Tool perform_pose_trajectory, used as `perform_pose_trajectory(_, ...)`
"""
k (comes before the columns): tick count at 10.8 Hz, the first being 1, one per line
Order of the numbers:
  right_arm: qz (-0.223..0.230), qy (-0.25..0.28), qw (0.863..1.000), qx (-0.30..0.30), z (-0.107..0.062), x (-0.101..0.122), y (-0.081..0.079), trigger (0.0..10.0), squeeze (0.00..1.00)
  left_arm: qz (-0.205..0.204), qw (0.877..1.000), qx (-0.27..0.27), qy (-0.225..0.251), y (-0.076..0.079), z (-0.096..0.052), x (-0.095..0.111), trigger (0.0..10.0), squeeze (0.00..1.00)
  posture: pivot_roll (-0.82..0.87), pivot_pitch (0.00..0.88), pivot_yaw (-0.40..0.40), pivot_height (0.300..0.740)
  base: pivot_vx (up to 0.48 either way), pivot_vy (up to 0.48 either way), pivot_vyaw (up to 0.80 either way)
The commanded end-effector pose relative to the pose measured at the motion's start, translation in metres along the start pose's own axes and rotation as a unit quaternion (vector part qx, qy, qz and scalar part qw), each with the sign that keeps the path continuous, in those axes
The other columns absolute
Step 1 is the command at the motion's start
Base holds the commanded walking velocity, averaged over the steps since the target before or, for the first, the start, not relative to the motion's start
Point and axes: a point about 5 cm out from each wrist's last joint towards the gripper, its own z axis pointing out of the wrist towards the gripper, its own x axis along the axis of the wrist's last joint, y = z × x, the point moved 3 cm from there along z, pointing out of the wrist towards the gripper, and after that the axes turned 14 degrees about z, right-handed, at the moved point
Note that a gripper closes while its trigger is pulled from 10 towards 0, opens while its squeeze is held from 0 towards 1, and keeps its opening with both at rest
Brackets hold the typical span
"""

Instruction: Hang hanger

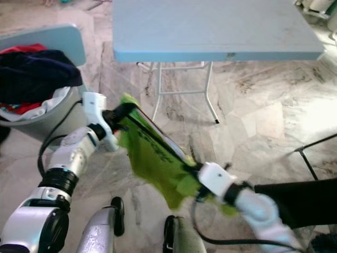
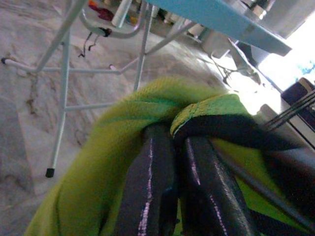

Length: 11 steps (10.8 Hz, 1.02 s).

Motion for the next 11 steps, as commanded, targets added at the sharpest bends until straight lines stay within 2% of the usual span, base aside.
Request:
perform_pose_trajectory(1,0.021,-0.143,0.989,-0.028,-0.045,-0.058,0.014,10.0,0.0,0.034,0.987,0.14,0.066,-0.067,-0.029,0.04,0.0,0.0,-0.07,0.26,-0.095,0.74,0.0,0.0,0.0)
perform_pose_trajectory(5,-0.008,-0.2,0.98,-0.004,-0.07,-0.074,0.023,10.0,0.0,0.04,0.985,0.15,0.069,-0.075,-0.035,0.044,0.0,0.0,-0.08,0.263,-0.097,0.74,0.0,0.0,0.0)
perform_pose_trajectory(6,-0.052,-0.226,0.973,-0.014,-0.076,-0.076,0.035,10.0,0.0,0.044,0.985,0.153,0.068,-0.078,-0.036,0.045,0.0,0.0,-0.09,0.266,-0.095,0.74,0.0,0.0,0.0)
perform_pose_trajectory(7,-0.103,-0.22,0.969,-0.038,-0.065,-0.064,0.05,10.0,0.0,0.056,0.986,0.145,0.054,-0.076,-0.035,0.041,0.0,0.0,-0.09,0.265,-0.094,0.74,0.0,0.0,0.0)
perform_pose_trajectory(9,-0.092,-0.16,0.98,-0.071,-0.046,-0.041,0.056,10.0,0.0,0.075,0.988,0.127,0.035,-0.065,-0.034,0.027,0.0,0.0,-0.08,0.271,-0.079,0.74,0.0,0.0,0.0)
perform_pose_trajectory(10,-0.088,-0.125,0.984,-0.097,-0.033,-0.025,0.063,10.0,0.0,0.079,0.99,0.112,0.016,-0.055,-0.037,0.012,0.0,0.0,-0.09,0.276,-0.07,0.74,0.0,0.0,0.0)
perform_pose_trajectory(11,-0.12,-0.154,0.978,-0.075,-0.037,-0.035,0.063,10.0,0.0,0.084,0.991,0.107,0.011,-0.054,-0.039,0.009,0.0,0.0,-0.08,0.28,-0.065,0.74,0.0,0.0,0.0)
